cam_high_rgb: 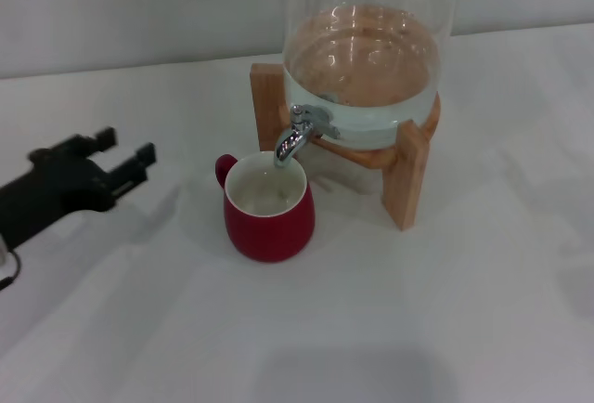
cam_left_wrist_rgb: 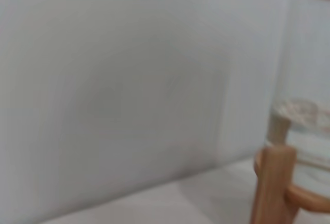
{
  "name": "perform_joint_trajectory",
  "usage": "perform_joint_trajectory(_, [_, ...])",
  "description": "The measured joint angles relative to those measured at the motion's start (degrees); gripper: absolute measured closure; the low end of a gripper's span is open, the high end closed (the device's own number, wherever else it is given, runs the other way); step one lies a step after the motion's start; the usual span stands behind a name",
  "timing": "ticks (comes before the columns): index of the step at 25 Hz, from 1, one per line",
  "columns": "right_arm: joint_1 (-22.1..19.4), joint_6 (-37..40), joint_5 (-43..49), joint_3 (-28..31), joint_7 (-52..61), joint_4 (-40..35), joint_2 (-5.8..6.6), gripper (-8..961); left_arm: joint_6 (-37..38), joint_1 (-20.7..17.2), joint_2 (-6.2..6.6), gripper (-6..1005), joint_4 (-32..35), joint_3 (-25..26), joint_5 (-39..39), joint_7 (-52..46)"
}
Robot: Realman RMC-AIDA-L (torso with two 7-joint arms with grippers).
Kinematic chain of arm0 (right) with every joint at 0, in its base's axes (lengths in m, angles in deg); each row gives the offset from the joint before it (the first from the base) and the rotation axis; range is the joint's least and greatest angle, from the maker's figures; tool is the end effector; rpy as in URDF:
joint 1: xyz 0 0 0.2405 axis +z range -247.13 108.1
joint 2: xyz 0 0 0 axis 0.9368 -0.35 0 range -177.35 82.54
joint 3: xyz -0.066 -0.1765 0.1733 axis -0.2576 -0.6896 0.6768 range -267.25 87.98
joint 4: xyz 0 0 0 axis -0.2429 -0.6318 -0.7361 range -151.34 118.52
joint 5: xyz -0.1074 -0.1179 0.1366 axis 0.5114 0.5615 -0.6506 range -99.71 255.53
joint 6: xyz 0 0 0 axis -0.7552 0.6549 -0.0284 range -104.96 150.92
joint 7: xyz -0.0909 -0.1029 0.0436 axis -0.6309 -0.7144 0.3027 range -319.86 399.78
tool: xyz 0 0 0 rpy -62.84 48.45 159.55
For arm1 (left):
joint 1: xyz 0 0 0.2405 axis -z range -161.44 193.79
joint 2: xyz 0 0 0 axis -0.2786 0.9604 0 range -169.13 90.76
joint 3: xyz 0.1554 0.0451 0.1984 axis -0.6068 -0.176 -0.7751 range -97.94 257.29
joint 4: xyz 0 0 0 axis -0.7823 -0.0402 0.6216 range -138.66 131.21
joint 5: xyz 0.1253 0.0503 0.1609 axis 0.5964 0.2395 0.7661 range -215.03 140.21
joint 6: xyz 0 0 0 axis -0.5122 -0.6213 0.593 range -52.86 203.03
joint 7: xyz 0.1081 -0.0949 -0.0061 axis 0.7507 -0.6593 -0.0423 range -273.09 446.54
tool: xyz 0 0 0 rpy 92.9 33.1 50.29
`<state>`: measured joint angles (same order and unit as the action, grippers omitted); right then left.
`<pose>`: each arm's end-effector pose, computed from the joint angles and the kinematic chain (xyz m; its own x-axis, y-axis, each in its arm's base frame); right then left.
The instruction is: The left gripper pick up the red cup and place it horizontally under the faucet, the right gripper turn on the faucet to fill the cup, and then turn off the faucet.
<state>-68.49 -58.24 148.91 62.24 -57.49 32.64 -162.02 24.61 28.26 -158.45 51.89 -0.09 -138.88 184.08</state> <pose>0.3843 0.2226 0.1922 0.4728 0.0307 -0.8806 -0.8556 -0.2233 -0.4671 -0.2614 0.3388 -0.0119 0.7413 0.2996 0.6006 0.6192 -0.6507 -0.4396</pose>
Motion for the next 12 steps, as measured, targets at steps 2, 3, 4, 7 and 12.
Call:
perform_joint_trajectory(2, [-0.09,0.0,-0.02,0.0,0.05,0.0,0.08,231,0.0,-2.14,0.01,427,1.99,0.27,-2.39,-0.09])
perform_joint_trajectory(3, [-0.11,0.0,-0.02,0.0,0.1,0.0,0.15,231,-0.03,-2.97,0.02,379,2.69,0.48,-3.87,-0.01])
perform_joint_trajectory(4, [-0.13,0.01,-0.02,0.0,0.14,0.0,0.18,231,-0.2,-3.9,0.05,332,3.31,0.85,-5.62,0.13])
perform_joint_trajectory(7, [-0.15,-0.3,0.04,-0.01,0.21,0.0,0.35,231,-1.61,-4.88,0.08,233,3.59,2.41,-8.7,0.31])
perform_joint_trajectory(12, [-0.15,-2.24,1.25,-0.23,0.74,0.25,1.02,231,-11.37,-3.82,0.14,130,-0.8,10.96,-13.47,0.02])
